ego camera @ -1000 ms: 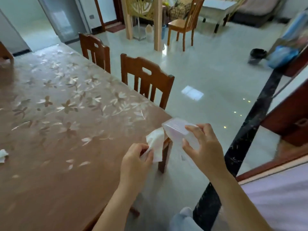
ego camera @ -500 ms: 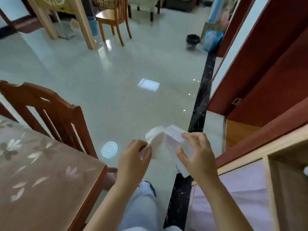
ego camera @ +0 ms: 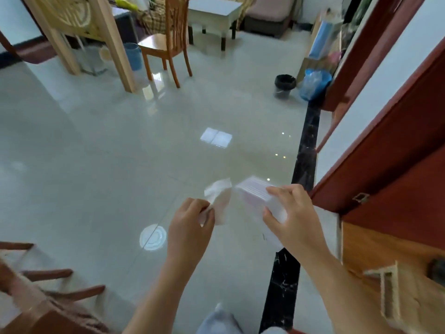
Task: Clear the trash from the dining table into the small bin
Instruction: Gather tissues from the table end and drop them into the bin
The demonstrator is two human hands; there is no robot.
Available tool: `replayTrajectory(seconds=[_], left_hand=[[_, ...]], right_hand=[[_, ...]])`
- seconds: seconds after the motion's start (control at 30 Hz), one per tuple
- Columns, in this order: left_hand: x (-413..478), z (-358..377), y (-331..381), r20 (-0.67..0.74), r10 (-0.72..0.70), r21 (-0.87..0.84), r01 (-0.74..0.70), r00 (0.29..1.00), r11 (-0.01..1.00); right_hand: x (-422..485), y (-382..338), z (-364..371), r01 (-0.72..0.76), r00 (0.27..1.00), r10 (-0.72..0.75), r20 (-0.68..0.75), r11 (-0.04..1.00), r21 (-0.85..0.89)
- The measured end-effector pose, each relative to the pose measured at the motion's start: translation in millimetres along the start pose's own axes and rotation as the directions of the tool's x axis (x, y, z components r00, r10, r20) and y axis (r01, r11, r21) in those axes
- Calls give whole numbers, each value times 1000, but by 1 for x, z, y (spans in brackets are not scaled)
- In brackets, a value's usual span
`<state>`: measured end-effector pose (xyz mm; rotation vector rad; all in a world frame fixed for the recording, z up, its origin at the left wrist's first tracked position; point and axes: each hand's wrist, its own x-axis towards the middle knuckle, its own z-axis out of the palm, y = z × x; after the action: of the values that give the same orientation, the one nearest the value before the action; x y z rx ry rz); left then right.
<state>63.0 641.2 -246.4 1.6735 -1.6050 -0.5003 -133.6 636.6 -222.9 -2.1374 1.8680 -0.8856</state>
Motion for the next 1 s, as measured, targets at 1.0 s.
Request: replayTrajectory(seconds=[1.0], left_hand=[[378, -118, -232, -577, -507, -6, 617, 641, 787]], right_hand=[[493, -208, 358, 478, 652, -658, 377, 743, 468]])
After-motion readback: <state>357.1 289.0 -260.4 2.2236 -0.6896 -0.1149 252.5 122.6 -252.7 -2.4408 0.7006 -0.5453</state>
